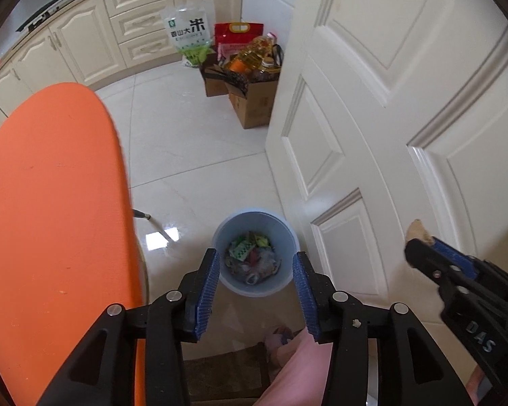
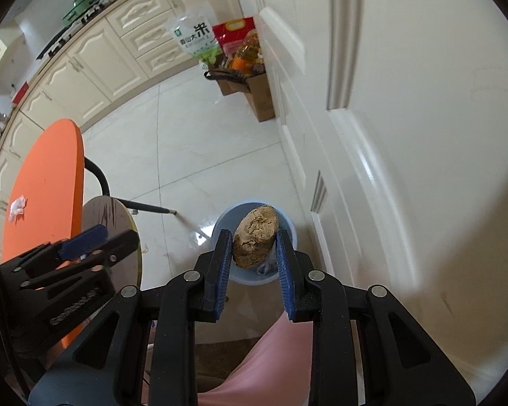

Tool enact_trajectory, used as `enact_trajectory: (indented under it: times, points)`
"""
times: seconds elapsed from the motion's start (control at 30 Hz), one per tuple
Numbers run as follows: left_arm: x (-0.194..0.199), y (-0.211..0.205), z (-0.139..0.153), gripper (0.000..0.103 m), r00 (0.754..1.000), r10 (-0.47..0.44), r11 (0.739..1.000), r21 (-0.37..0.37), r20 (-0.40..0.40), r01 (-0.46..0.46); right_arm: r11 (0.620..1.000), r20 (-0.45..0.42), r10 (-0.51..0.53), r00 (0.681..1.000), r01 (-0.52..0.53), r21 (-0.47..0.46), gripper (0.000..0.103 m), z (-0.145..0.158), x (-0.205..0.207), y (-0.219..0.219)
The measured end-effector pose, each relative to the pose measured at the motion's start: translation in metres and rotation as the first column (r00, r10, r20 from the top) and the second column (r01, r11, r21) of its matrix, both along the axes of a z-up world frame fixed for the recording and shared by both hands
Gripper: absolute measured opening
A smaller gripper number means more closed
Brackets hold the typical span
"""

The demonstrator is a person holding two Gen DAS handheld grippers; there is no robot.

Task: Collect trash
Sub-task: 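Open both grippers to drop the wrapper and lump into the blue bin, then move both tools back over the table toward the clear plastic wrap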

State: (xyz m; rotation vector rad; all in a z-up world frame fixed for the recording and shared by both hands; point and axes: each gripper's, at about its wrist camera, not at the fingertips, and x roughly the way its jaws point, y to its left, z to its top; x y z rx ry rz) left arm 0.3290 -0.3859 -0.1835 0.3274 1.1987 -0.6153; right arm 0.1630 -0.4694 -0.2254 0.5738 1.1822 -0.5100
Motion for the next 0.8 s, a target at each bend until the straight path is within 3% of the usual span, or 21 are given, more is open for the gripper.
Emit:
enact_trajectory:
  times: [0.2,0.27,0.33,0.8]
  points:
    - [-0.002,0.025,0.011,0.047,0.999,0.033,0.999,-0.015,0.026,-0.032,0.998,0.008,0.043,0.999,-0.043,0.047,0.026,-0.008,0.022,0.011]
    - [-0.004,0.033,0.015,0.047,0.998,0.048,0.999,-0.018,0.033,-0.047,0.998,0.010,0.043,0.999,-0.043,0.049,0.040,-0.006,0.026,0.014]
    - [-0.004,0.039,0.017,0.047,0.997,0.063,0.998,-0.020,0.033,-0.062,0.998,0.019,0.052,0.998,-0.053,0.038,0.046,-0.003,0.028,0.018]
    - [-0.014,0.071,0.022,0.047,1.000,0.018,0.999,-0.036,0.006,-0.018,0.999,0.002,-0.045,0.999,0.045,-0.021,0.049,0.033,0.004,0.042]
